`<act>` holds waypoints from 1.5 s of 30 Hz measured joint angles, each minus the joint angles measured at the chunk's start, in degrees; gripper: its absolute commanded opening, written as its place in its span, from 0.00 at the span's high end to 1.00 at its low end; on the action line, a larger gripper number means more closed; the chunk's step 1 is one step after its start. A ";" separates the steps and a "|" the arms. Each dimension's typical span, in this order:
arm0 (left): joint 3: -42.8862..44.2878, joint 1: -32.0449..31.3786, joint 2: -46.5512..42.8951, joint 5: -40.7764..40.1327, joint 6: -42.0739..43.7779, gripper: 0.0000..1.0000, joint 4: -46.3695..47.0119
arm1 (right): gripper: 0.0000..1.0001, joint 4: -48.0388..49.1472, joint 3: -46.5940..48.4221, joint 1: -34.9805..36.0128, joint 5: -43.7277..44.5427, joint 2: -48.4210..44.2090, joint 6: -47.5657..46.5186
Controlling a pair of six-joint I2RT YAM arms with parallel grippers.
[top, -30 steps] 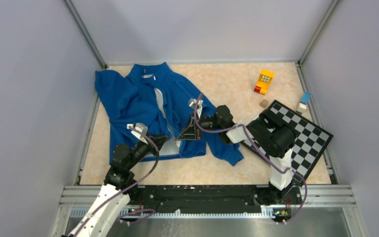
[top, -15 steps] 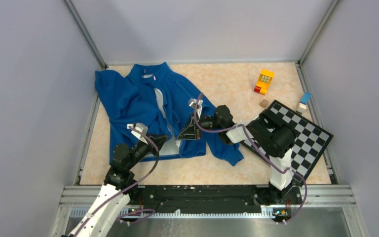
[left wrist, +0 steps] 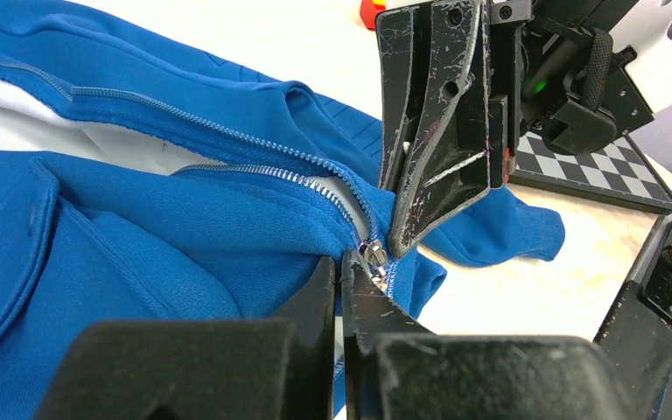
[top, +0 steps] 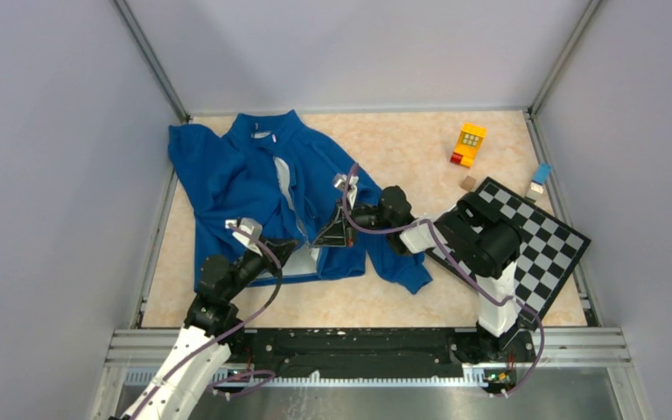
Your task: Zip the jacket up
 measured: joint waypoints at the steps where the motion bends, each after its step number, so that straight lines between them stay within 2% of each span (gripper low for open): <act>1: 0.00 0.00 0.00 0.00 0.00 1.00 0.02 | 1.00 0.00 0.00 0.00 0.02 0.00 0.04; 9: 0.00 0.00 -0.22 -0.02 -0.02 1.00 -0.13 | 1.00 1.29 0.00 -0.07 0.37 0.59 1.42; 19: -0.02 0.00 -4.57 -0.46 -0.87 1.00 -0.61 | 1.00 6.25 -0.09 -0.11 -0.68 1.51 3.43; 33: -0.04 0.00 -4.63 -0.72 -0.87 1.00 -1.20 | 1.00 11.50 -0.20 -0.17 -1.33 2.36 6.01; 45: -0.07 0.00 -4.63 -0.66 -0.90 1.00 -1.18 | 1.00 11.58 -0.20 -0.44 -1.29 2.36 5.99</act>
